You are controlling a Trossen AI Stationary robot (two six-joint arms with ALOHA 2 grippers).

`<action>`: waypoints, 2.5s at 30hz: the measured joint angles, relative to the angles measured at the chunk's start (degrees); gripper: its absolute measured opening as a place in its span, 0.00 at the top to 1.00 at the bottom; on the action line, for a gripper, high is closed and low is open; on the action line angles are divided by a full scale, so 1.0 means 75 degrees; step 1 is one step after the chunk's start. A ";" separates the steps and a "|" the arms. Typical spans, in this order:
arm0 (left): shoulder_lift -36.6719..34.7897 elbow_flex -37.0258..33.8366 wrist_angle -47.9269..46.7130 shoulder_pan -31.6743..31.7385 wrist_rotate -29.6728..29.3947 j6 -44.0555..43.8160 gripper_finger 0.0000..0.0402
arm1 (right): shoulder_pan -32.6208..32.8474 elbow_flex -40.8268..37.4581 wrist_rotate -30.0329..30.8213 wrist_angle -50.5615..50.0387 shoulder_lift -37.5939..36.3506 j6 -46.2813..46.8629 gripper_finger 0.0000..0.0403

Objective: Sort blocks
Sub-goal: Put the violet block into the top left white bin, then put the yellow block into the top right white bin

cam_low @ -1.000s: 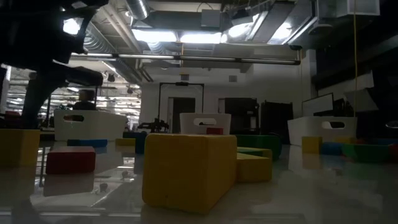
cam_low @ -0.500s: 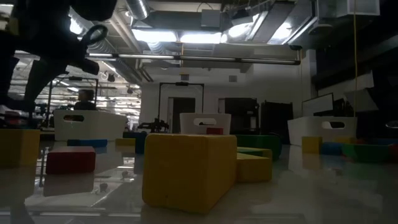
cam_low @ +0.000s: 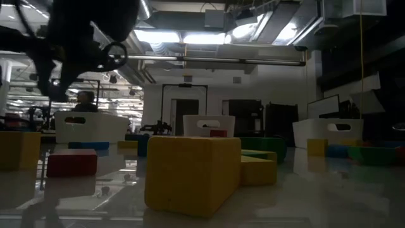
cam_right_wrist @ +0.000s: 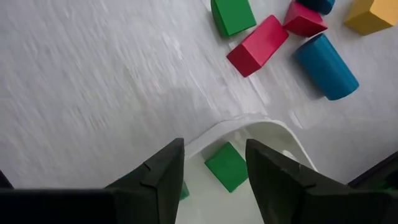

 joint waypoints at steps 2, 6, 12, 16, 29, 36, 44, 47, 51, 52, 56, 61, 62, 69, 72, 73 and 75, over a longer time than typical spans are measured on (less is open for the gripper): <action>-0.0147 -0.0017 -0.0001 0.0294 -0.0205 0.0144 0.77 | 0.0000 0.0000 0.0054 0.0052 0.0003 0.0001 0.57; -0.0542 -0.0023 0.0007 0.1026 -0.0592 0.0456 0.76 | 0.0000 0.0000 0.0185 0.0053 0.0003 0.0000 0.57; -0.1367 -0.0023 0.0164 0.2502 -0.1440 0.0921 0.77 | 0.0000 0.0000 0.0392 0.0056 0.0003 0.0000 0.57; -0.1772 -0.0026 0.0713 0.3579 -0.1554 0.1116 0.75 | 0.0000 0.0000 0.0755 0.0114 0.0003 -0.0003 0.57; -0.1819 -0.0322 0.2796 0.5971 -0.1540 0.1348 0.74 | 0.0000 0.0000 0.1220 0.0915 0.0000 -0.0003 0.57; -0.1816 -0.0607 0.3166 0.6666 -0.1538 0.1024 0.74 | 0.0000 0.0000 0.1220 0.0936 0.0000 -0.0003 0.57; -0.1816 -0.0960 0.3545 0.7120 -0.1546 0.0459 0.70 | 0.0000 0.0000 0.1307 0.0933 0.0000 -0.0006 0.57; -0.1816 -0.1119 0.3676 0.7179 -0.1627 0.0556 0.63 | 0.0000 0.0000 0.1364 0.0933 0.0000 -0.0006 0.57; -0.1816 -0.1305 0.3968 0.7173 -0.1665 0.0578 0.54 | 0.0000 0.0000 0.1450 0.0933 0.0000 -0.0006 0.57; -0.1807 -0.1314 0.3960 0.7173 -0.1663 0.0573 0.53 | 0.0000 0.0000 0.1523 0.0939 0.0000 -0.0009 0.57; -0.1810 -0.1317 0.3934 0.7173 -0.1660 0.0432 0.50 | 0.0000 0.0000 0.2332 0.1011 0.0000 -0.0024 0.57; -0.1810 -0.1317 0.3929 0.7173 -0.1649 -0.0264 0.50 | -0.0191 0.0000 0.3273 0.1100 0.0000 -0.0230 0.57; -0.1810 -0.1317 0.3929 0.7173 -0.1648 -0.0403 0.51 | -0.0295 0.0000 0.3253 0.1102 0.0000 -0.0516 0.57; -0.1810 -0.1317 0.3907 0.7170 -0.1645 -0.0917 0.51 | -0.1613 0.0000 0.2833 0.1099 0.0000 -0.3807 0.57; -0.1810 -0.1317 0.3882 0.7170 -0.1571 -0.1017 0.51 | -0.2389 0.0000 0.2177 0.1001 0.0000 -0.4767 0.57; -0.1810 -0.1317 0.3883 0.7170 -0.1524 -0.1016 0.51 | -0.2660 0.0000 0.2004 0.0957 0.0000 -0.4836 0.57; -0.1810 -0.1317 0.3887 0.7170 -0.1469 -0.1018 0.52 | -0.3215 0.0000 0.1800 0.0887 0.0000 -0.4853 0.57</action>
